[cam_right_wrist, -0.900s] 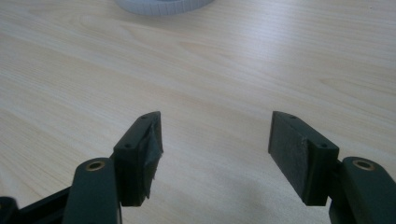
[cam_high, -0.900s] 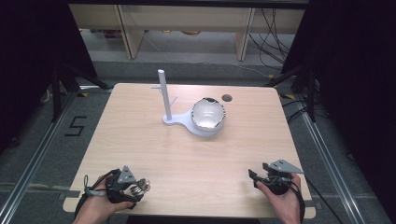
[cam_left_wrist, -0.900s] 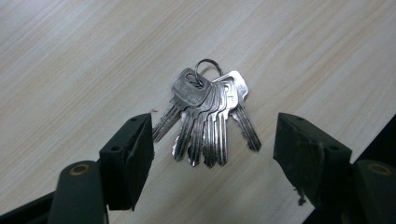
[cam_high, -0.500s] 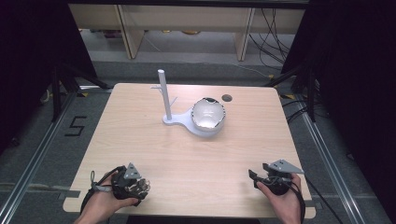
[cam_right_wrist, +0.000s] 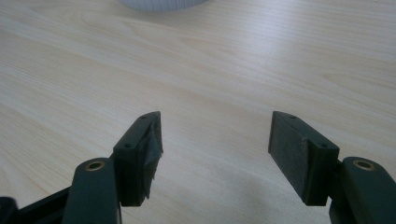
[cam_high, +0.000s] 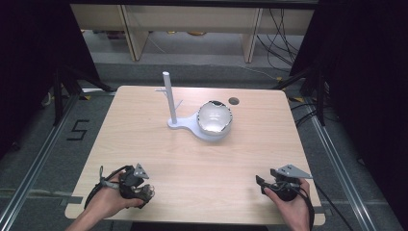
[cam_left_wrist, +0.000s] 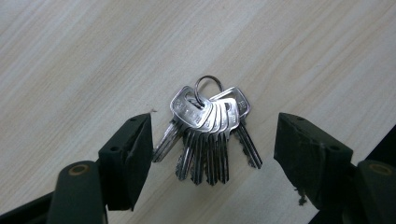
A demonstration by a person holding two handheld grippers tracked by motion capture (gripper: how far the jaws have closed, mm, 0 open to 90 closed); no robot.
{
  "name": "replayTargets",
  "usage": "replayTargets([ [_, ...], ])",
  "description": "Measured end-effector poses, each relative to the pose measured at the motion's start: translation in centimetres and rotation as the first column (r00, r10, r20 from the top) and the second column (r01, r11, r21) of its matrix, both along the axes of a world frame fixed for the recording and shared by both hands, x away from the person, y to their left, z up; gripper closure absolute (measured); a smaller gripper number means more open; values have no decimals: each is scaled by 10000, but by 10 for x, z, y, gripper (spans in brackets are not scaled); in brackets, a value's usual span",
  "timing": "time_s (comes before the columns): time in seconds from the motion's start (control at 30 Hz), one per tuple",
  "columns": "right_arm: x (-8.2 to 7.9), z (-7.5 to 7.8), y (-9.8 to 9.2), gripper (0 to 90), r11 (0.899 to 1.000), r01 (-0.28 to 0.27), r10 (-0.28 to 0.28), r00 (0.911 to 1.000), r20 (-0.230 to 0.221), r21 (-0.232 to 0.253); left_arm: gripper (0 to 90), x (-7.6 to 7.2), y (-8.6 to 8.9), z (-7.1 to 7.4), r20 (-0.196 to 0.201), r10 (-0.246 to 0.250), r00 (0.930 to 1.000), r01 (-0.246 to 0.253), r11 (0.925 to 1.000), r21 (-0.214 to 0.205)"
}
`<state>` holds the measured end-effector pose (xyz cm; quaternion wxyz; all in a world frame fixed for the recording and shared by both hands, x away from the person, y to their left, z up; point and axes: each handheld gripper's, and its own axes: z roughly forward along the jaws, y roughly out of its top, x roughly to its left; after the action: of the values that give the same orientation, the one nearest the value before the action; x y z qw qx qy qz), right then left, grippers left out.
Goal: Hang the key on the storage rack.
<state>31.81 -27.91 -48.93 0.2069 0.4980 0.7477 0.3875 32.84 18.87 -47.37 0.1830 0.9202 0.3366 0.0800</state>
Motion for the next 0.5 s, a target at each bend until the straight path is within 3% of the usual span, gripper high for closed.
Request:
replayTargets([
  [0.03, 0, 0, 1, 360, 10000, -7, 7, 10000, -96, 54, 274, 2, 0, 1, -135, -174, 9998, 176, 9997, 176],
  [0.13, -1, 1, 1, 360, 10000, 21, -22, 9999, -132, -43, 273, 5, -4, -1, -255, -273, 9993, 278, 9994, 200],
  [0.5, 0, 1, 0, 361, 10000, 36, -36, 10000, -70, -26, 267, 11, -12, -11, -906, -89, 9958, 126, 9991, 402],
])
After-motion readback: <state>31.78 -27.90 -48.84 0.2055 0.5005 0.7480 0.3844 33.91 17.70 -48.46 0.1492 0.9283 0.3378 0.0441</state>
